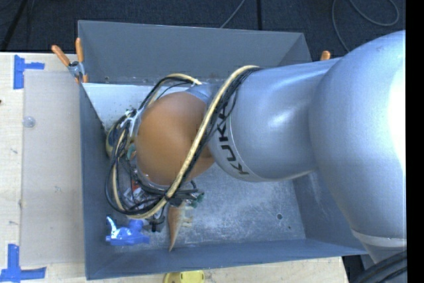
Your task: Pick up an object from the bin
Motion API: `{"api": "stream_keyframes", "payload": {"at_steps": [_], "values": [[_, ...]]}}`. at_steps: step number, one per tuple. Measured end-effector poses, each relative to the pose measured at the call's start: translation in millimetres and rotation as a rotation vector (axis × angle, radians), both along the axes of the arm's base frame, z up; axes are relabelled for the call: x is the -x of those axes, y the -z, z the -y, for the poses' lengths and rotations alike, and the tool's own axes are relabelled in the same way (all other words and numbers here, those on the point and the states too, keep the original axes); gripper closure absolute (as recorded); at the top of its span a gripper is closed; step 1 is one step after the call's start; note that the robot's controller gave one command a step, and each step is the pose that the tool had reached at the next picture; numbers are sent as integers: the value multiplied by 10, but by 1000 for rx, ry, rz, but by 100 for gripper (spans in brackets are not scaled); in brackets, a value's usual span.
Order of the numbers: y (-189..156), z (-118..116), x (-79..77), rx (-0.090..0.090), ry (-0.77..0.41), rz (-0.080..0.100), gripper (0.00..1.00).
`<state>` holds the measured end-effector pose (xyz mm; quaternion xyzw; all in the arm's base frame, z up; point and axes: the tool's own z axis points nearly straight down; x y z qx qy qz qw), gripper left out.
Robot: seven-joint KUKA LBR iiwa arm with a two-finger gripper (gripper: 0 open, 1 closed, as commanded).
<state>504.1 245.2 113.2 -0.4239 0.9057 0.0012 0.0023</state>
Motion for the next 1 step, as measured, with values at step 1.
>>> {"api": "stream_keyframes", "payload": {"at_steps": [1], "values": [[-110, -2, -3, 0, 1, 1, 100]]}}
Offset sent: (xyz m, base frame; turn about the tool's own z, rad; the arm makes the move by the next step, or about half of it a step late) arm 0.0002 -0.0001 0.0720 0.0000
